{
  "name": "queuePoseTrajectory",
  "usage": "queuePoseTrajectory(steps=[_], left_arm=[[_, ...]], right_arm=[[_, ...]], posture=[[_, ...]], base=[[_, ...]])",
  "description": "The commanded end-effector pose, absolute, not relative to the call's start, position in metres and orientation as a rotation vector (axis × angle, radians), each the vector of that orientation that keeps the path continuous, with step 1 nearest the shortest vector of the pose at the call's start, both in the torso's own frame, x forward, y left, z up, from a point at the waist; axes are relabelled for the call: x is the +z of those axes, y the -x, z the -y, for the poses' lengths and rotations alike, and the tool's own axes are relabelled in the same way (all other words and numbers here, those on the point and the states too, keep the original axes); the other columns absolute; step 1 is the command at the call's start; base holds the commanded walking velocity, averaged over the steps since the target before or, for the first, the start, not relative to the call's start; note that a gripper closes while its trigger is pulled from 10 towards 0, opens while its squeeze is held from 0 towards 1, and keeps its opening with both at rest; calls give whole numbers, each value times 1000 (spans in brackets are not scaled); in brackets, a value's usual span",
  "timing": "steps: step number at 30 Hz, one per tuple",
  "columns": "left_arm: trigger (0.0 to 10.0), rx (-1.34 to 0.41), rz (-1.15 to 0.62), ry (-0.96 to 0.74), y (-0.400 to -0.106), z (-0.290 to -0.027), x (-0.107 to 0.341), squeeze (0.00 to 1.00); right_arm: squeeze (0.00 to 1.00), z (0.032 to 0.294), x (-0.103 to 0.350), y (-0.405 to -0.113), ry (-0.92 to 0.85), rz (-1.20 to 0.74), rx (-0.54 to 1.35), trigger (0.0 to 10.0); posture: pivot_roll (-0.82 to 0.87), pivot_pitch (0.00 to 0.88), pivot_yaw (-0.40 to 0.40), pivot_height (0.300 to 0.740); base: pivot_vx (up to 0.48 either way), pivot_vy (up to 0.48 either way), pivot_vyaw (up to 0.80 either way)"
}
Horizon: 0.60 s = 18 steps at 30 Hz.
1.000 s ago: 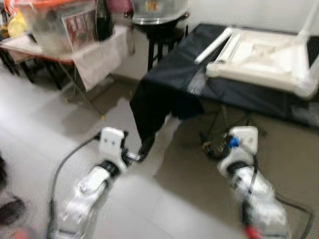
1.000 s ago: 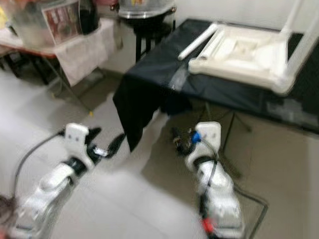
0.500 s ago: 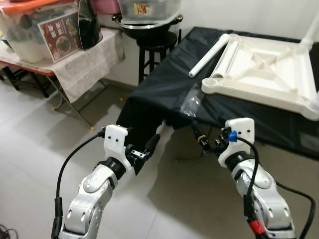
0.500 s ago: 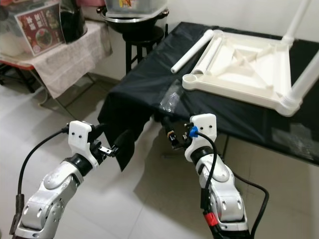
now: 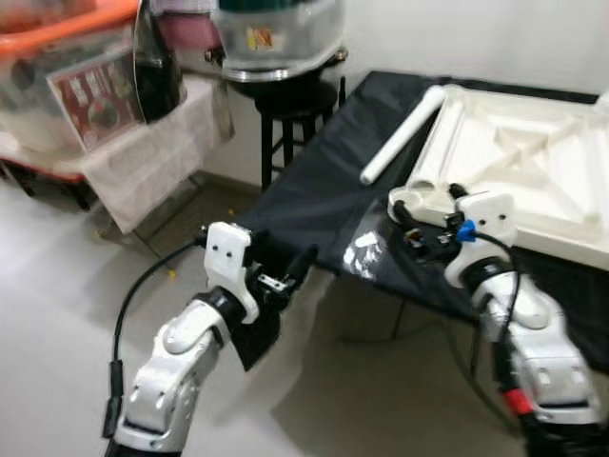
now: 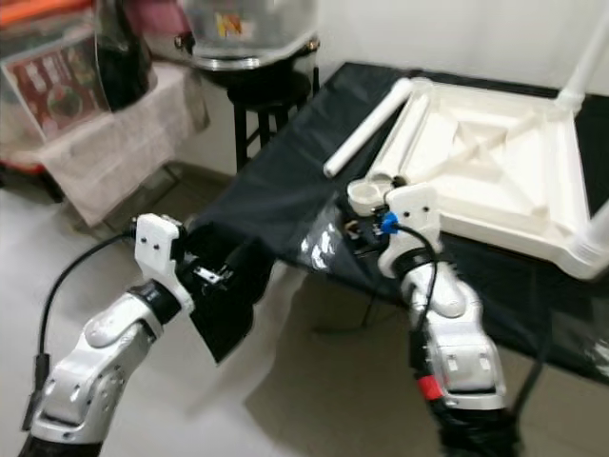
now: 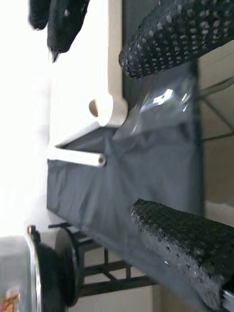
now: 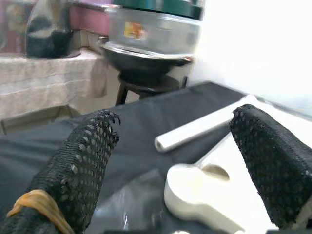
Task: Building children table
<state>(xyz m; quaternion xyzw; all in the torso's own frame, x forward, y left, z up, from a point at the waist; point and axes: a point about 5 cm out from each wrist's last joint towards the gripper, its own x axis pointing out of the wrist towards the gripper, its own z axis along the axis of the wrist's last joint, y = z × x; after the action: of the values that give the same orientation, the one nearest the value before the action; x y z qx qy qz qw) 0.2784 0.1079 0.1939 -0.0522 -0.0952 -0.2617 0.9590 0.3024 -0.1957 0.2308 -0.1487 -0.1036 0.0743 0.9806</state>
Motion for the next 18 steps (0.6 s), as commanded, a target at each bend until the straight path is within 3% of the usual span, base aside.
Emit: queuePoseTrajectory(steps=[1,4,12,18], left_arm=[[10000,-525,170,95,-278,-113,191,0],[10000,-542,165,95,-278,-110,190,0],[10000,-558,138,100,-279,-104,187,0],[10000,-562,103,73,-279,-104,180,0]], right_arm=[[0,194,225,-305,309,180,151,10000],[0,203,230,-306,284,180,123,10000],[0,197,236,-304,212,195,184,10000],[0,187,239,-303,275,179,285,10000]], posture=[[-26,109,32,740],[-31,113,33,740],[-32,116,35,740],[-30,121,34,740]], base=[[472,0,0],[469,0,0],[452,0,-800],[0,0,-800]])
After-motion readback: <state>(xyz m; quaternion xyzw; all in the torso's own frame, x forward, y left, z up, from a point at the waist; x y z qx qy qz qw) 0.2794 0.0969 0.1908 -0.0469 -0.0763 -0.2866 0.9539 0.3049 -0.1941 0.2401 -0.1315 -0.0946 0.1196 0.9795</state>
